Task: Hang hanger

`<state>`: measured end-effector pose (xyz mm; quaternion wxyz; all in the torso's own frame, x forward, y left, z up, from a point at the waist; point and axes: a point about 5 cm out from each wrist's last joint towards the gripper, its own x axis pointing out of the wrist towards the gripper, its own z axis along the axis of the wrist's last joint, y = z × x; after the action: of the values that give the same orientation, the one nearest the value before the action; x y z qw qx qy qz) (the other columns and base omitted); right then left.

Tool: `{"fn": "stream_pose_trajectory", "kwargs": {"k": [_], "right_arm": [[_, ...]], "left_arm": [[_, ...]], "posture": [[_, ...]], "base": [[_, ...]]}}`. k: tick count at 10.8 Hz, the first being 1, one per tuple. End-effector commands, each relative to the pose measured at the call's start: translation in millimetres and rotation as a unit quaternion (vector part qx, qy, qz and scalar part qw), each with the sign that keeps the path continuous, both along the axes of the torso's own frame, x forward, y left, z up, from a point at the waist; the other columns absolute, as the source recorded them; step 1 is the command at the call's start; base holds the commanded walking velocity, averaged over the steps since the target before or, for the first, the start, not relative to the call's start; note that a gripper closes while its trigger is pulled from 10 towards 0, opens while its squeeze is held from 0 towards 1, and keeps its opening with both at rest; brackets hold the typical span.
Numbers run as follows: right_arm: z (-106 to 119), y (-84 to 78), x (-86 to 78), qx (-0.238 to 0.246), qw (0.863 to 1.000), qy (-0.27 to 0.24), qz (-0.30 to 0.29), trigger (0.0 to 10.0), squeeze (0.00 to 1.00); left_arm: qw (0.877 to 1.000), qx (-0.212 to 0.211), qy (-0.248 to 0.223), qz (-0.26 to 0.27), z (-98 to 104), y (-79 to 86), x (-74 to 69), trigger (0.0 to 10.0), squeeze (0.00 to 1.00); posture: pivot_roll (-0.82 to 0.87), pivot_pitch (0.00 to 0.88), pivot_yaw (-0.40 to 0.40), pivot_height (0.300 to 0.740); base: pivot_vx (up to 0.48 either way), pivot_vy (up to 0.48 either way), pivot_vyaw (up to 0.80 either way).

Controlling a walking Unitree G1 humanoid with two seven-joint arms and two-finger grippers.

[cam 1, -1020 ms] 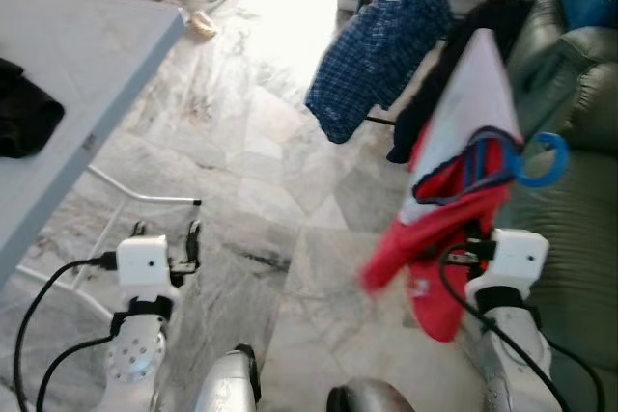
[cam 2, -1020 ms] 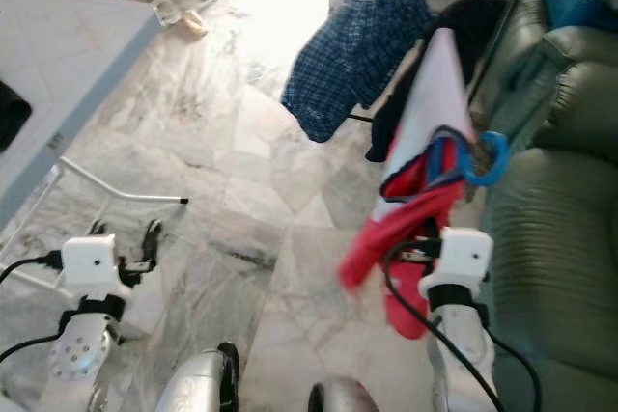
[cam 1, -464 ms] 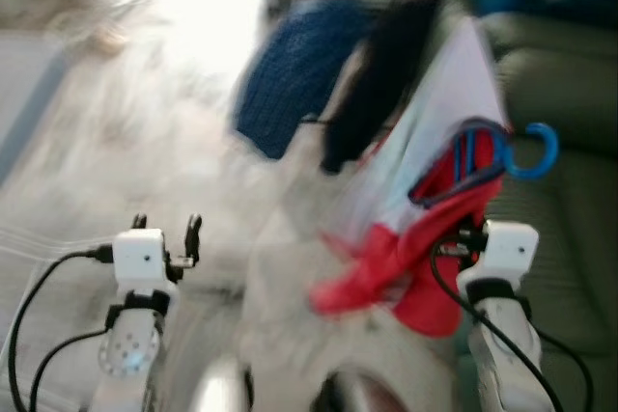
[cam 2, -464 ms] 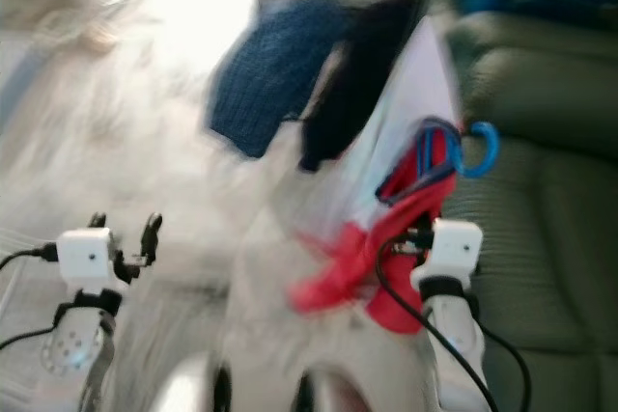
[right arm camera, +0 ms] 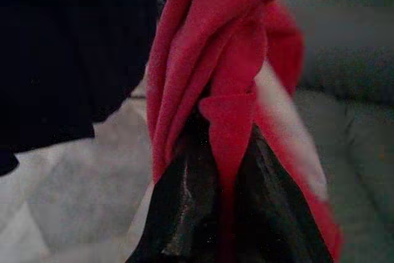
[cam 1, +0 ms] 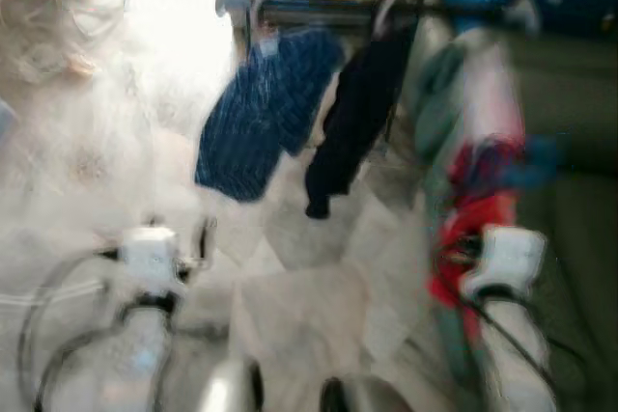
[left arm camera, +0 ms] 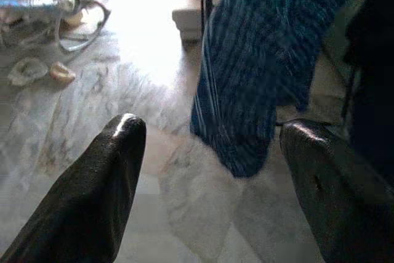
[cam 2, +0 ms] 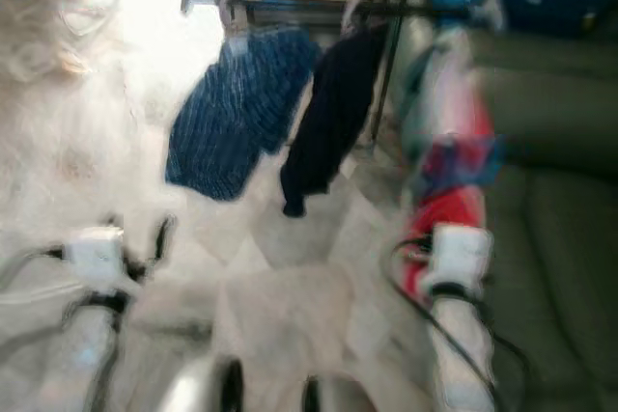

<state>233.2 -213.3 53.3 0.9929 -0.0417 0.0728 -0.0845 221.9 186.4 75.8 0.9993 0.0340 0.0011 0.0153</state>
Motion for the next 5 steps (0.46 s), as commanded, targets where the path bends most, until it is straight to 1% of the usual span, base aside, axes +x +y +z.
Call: {"fn": "stream_pose_trajectory", "kwargs": {"k": [1,3,5], "right_arm": [[-2.1,-6.7,-0.9,-0.007,1.0,0.013,-0.004,10.0,0.0],[-7.4,-5.2,0.7,-0.006,1.0,0.03,-0.008,10.0,0.0],[-3.4,-8.0,7.6,-0.006,1.0,0.022,-0.017,10.0,0.0]], "left_arm": [[1.0,-0.005,0.007,0.004,-2.5,-1.8,-1.1,10.0,0.0],[1.0,0.001,0.004,-0.002,-1.5,-3.2,-0.5,10.0,0.0],[1.0,0.001,0.004,-0.007,-1.3,-4.6,0.1,10.0,0.0]], "posture": [[0.02,0.202,-0.055,0.74],[0.02,0.203,-0.055,0.74],[0.02,0.204,-0.05,0.74]], "base": [[0.458,0.0,0.0],[0.458,0.0,0.0],[0.461,0.0,0.0]]}}
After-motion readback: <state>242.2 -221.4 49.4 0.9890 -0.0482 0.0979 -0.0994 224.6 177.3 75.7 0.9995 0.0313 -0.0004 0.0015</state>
